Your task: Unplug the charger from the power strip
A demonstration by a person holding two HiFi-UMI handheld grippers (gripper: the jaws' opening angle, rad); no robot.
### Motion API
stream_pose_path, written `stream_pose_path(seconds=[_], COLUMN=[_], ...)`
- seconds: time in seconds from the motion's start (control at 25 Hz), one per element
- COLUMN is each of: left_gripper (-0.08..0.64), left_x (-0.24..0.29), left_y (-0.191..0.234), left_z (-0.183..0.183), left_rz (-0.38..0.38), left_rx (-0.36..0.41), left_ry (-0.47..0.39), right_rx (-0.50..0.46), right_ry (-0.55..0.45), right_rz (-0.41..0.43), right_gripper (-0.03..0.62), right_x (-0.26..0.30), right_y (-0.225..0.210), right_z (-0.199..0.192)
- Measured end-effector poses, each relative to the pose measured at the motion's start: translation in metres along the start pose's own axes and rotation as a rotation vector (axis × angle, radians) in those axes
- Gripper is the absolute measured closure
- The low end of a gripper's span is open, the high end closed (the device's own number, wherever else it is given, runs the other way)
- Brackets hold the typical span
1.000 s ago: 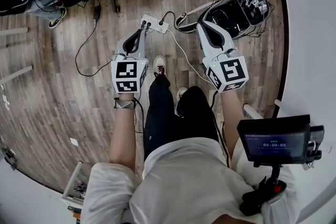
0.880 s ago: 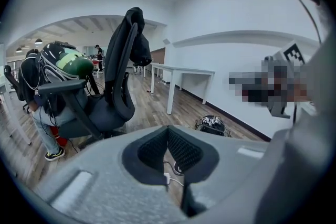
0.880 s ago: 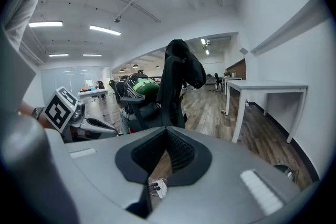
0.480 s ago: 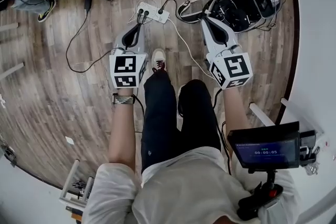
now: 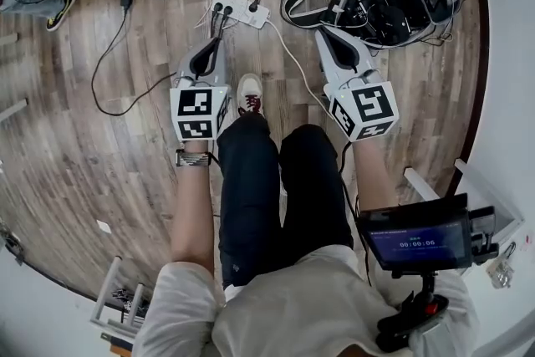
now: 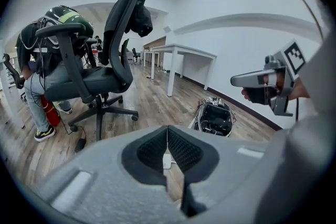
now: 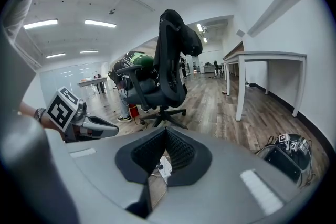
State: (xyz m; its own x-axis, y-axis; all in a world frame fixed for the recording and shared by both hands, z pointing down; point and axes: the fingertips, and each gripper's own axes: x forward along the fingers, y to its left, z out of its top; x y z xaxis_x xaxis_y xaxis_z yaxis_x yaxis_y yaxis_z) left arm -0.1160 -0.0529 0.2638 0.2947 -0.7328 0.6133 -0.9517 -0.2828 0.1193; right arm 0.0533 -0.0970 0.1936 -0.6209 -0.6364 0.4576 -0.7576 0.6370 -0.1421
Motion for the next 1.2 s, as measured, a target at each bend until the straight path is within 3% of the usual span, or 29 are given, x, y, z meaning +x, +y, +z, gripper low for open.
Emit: stream_pose_path(seconds=[0.52,0.96,1.2], left_gripper=[0.545,0.518,0.499], left_x=[0.088,0.157,0.188], left_y=[0.003,0.016,0.02], left_z=[-0.1,-0.161,-0.18], left_rz=[-0.012,-0.008,-0.016], left_rx=[0.005,0.049,0.014], left_ry=[0.005,-0.016,-0.03], right_rx=[0.015,0.033,0.041], right_ry=[0.019,-0.002,0.023], right_rz=[0.007,0.022,0.044], right_gripper=[0.589,0.588,0.583], right_x=[0.045,0.098,0.114], right_y=[-0.024,-0.044,-0.053], right_z=[-0.117,-0.195,-0.227])
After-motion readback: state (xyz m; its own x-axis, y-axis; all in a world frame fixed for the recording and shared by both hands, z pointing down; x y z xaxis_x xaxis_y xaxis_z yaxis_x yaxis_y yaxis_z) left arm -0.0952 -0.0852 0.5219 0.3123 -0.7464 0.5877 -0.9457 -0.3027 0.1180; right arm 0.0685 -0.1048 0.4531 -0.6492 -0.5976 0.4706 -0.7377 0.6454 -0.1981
